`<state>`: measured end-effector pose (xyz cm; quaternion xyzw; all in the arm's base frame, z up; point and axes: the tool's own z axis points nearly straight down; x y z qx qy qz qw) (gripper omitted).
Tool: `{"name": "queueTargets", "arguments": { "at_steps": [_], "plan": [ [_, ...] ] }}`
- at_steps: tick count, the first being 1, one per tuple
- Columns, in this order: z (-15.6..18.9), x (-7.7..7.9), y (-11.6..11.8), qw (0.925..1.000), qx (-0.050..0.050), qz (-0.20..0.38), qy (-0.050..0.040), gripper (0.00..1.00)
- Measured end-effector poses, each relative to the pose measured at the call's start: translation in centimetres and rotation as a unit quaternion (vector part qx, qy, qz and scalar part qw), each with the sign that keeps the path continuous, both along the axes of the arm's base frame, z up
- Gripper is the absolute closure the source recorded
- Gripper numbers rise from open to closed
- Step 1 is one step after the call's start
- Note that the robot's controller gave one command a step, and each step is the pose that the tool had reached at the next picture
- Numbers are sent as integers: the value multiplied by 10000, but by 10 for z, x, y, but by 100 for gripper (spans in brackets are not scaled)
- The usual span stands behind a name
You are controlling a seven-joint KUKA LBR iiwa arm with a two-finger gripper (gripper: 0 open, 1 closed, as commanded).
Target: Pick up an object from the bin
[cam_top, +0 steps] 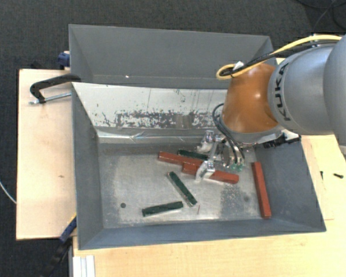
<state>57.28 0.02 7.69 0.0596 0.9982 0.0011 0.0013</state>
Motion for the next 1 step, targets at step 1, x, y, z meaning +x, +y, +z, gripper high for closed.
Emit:
{"name": "queueTargets", "arguments": {
  "at_steps": [1],
  "plan": [
    [144,5,-21,10000,-9,5,-23,100]
  ]
}}
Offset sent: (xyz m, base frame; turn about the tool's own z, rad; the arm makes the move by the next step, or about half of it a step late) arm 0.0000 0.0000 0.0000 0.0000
